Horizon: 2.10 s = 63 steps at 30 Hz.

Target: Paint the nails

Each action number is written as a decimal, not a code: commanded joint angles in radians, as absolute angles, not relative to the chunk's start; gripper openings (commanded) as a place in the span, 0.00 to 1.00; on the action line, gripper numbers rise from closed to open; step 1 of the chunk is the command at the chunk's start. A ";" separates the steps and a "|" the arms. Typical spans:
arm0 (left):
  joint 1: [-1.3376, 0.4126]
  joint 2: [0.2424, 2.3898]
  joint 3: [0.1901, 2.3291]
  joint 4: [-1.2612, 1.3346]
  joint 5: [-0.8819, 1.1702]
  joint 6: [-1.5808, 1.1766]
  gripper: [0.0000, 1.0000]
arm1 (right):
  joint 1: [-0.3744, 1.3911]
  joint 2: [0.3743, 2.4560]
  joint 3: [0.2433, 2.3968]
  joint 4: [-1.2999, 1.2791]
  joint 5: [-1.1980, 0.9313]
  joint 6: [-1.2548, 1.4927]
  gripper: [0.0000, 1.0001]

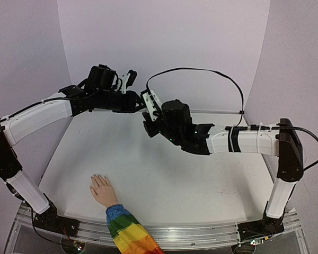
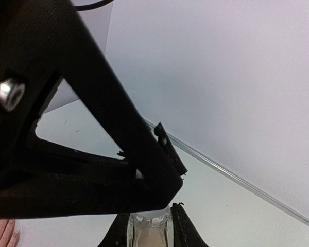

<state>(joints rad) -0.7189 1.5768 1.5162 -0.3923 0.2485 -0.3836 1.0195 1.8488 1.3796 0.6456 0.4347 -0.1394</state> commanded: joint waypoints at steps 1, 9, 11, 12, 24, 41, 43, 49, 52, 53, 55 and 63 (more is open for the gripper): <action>-0.717 1.548 1.572 -0.433 0.280 -0.386 0.00 | 0.990 1.752 1.355 0.751 0.369 -0.165 0.00; -0.715 1.493 1.515 -0.342 0.447 -0.387 0.15 | 0.883 1.631 1.301 0.662 -0.320 0.034 0.00; -0.715 1.476 1.499 -0.315 0.501 -0.387 0.27 | 0.846 1.611 1.286 0.666 -0.446 0.092 0.00; -0.715 1.467 1.488 -0.295 0.529 -0.387 0.34 | 0.828 1.604 1.282 0.668 -0.508 0.117 0.00; -0.714 1.367 1.415 -0.183 0.757 -0.357 0.69 | 0.768 1.632 1.349 0.675 -1.025 0.302 0.00; -0.713 1.410 1.481 -0.334 0.816 -0.356 0.55 | 0.767 1.670 1.392 0.584 -1.008 0.235 0.00; -0.713 1.426 1.504 -0.366 0.796 -0.356 0.50 | 0.767 1.679 1.403 0.558 -1.004 0.218 0.00; -0.713 1.466 1.568 -0.461 0.806 -0.317 0.48 | 0.767 1.679 1.405 0.499 -0.974 0.174 0.00; -0.713 1.474 1.574 -0.489 0.810 -0.298 0.44 | 0.767 1.683 1.408 0.491 -0.974 0.169 0.00; -0.713 1.475 1.576 -0.497 0.811 -0.294 0.43 | 0.767 1.683 1.408 0.489 -0.974 0.168 0.00; -0.713 1.478 1.577 -0.505 0.808 -0.289 0.41 | 0.767 1.683 1.411 0.486 -0.971 0.165 0.00; -0.713 1.492 1.593 -0.518 0.783 -0.282 0.31 | 0.767 1.690 1.421 0.475 -0.977 0.163 0.00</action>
